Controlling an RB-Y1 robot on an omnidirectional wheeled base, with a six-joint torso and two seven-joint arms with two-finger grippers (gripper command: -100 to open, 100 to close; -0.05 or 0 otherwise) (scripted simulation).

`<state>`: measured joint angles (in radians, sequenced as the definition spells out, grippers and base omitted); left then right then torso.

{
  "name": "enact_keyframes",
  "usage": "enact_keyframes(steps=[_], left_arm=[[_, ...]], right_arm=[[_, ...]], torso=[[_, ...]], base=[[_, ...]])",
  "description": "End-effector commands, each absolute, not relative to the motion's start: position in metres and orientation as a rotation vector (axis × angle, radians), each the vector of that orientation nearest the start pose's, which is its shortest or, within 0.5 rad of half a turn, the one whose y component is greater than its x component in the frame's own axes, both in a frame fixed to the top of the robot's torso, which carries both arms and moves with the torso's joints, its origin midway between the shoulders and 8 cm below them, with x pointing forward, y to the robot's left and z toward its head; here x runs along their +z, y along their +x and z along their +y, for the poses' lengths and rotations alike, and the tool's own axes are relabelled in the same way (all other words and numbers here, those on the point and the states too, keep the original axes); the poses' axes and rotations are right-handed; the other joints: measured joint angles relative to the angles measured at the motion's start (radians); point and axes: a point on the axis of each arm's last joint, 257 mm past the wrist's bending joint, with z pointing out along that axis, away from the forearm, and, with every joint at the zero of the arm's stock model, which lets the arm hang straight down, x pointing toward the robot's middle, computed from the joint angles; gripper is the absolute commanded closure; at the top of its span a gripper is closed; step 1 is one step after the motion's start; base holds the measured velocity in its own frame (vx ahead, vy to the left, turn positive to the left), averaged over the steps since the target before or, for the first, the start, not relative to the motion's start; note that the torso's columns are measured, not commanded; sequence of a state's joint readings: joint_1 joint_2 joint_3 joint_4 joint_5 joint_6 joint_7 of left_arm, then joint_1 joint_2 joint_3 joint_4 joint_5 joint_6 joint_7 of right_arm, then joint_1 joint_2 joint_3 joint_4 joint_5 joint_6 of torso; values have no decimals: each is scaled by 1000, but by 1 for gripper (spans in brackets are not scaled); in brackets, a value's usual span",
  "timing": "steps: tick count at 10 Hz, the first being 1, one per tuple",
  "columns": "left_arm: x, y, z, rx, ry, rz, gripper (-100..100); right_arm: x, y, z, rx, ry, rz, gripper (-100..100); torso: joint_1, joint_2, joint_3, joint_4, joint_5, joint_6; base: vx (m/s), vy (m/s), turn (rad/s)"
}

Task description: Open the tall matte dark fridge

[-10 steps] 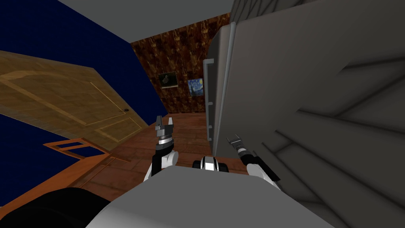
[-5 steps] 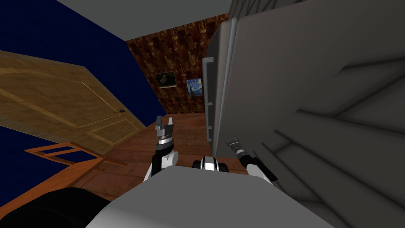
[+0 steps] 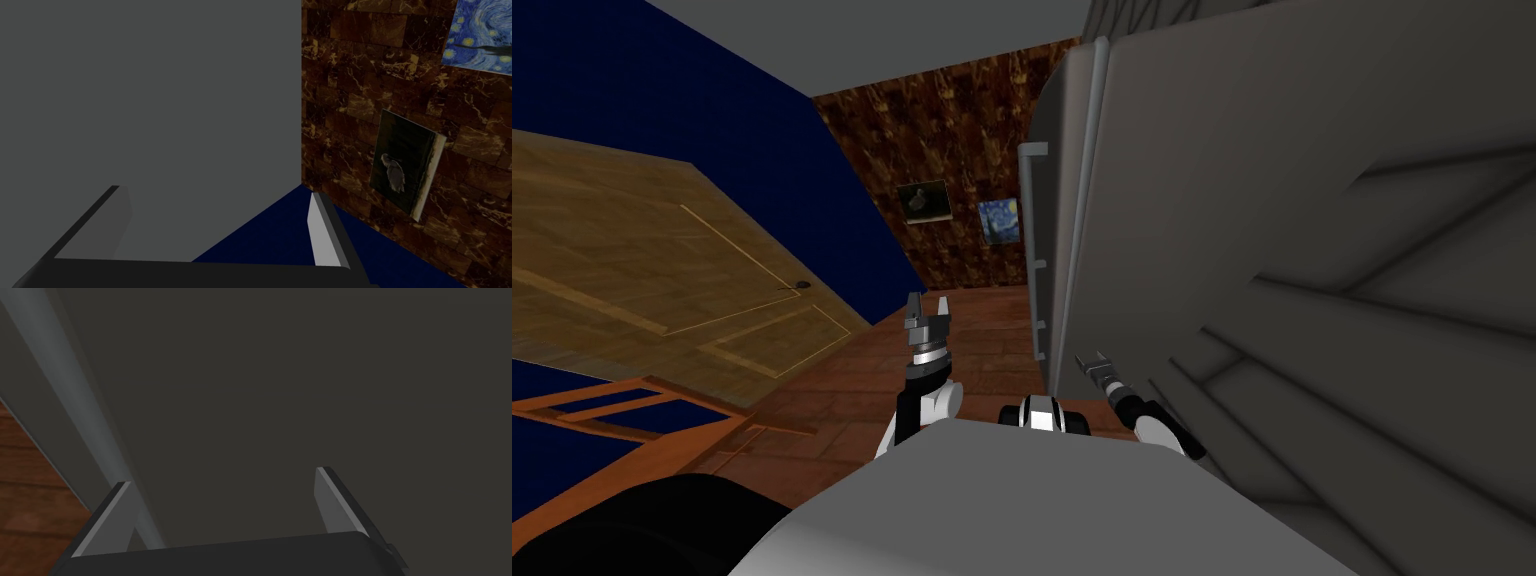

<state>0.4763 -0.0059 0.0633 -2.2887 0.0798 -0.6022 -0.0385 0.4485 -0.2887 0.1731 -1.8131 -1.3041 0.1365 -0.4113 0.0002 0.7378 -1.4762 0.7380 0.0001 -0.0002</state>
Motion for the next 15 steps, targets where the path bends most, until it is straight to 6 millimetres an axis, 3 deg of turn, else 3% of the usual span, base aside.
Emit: enact_keyframes(steps=[1, 2, 6, 8, 15], left_arm=[[55, 318, 304, -1286, -581, 470, 0], [55, 318, 304, -1286, -581, 470, 0], [55, 318, 304, -1286, -581, 470, 0], [55, 318, 304, -1286, -581, 470, 0], [55, 318, 304, -1286, -581, 470, 0]], right_arm=[[-349, 385, -208, -1694, -2379, -194, -100], [-361, 379, -196, -1618, -2359, -149, -100], [-378, 366, -166, -1438, -2268, -3, -100], [-374, 367, -165, -1426, -2239, 49, -100], [-385, 346, -111, -1143, -2034, 292, -100]], torso=[[0, 0, 0, 0, 0, 0], [0, 0, 0, 0, 0, 0], [-1, 1, 0, 0, 0, 0], [0, 1, 1, 0, 0, 0], [0, 0, 0, 0, 0, 0]], base=[[39, 23, -63], [55, 27, -121], [47, 21, -78], [21, 17, -24], [37, 22, -78]])
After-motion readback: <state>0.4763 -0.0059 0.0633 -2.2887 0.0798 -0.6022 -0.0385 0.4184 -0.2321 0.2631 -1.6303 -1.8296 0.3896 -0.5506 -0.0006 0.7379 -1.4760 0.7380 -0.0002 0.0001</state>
